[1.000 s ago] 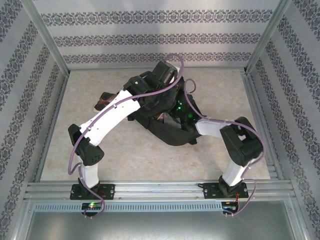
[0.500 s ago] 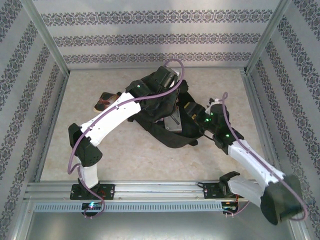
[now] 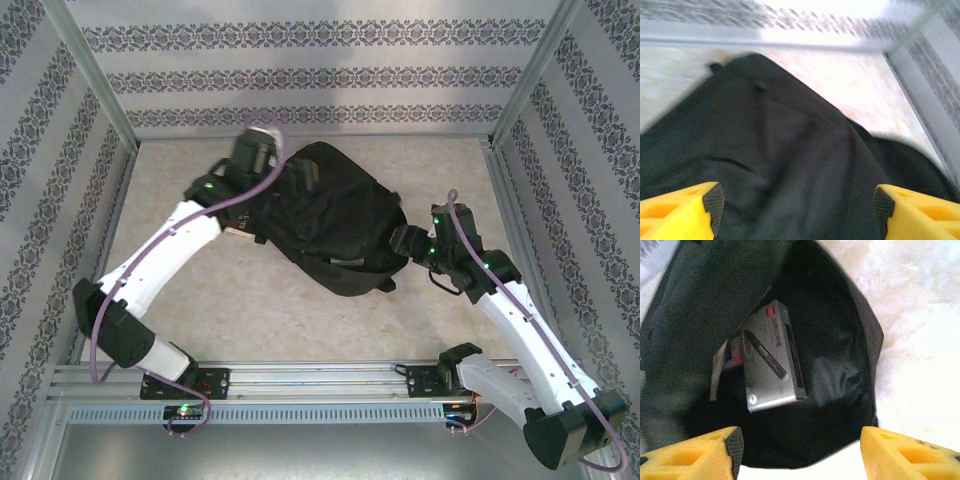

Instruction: Pack the student bag

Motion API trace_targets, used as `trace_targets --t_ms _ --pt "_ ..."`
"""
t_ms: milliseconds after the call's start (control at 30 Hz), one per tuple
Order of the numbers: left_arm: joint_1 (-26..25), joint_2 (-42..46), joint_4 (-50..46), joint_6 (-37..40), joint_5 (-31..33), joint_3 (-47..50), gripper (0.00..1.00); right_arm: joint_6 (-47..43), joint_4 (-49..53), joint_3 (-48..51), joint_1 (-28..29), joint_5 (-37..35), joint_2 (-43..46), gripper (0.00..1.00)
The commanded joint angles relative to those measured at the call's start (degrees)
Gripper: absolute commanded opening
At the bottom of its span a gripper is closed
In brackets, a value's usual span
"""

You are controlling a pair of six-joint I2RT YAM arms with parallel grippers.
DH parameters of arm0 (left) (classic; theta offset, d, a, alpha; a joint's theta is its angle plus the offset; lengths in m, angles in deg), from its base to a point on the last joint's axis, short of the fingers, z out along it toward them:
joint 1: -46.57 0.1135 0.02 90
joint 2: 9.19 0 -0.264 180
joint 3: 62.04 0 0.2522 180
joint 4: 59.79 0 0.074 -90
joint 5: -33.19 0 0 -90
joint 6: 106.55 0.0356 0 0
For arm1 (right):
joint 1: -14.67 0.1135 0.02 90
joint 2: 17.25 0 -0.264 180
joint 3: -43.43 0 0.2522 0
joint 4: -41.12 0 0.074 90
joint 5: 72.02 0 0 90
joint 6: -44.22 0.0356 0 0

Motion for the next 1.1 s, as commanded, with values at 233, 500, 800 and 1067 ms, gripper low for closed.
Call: trace_targets --t_ms 233,500,800,1067 --pt "13.90 -2.35 6.94 -8.49 6.27 8.58 0.88 -3.75 9.65 -7.15 2.84 -3.75 -1.86 0.69" --pt "23.20 -19.23 5.37 -20.00 6.55 3.19 0.85 -4.26 10.77 -9.37 6.25 -0.61 -2.91 0.68" --pt "27.95 -37.05 -4.19 -27.99 2.98 -10.07 0.83 -3.42 10.40 -9.22 6.25 3.51 -3.06 0.67" --pt "28.70 -38.26 -4.70 -35.66 -0.80 -2.25 0.83 -3.15 7.56 -8.35 6.33 6.03 -4.17 0.66"
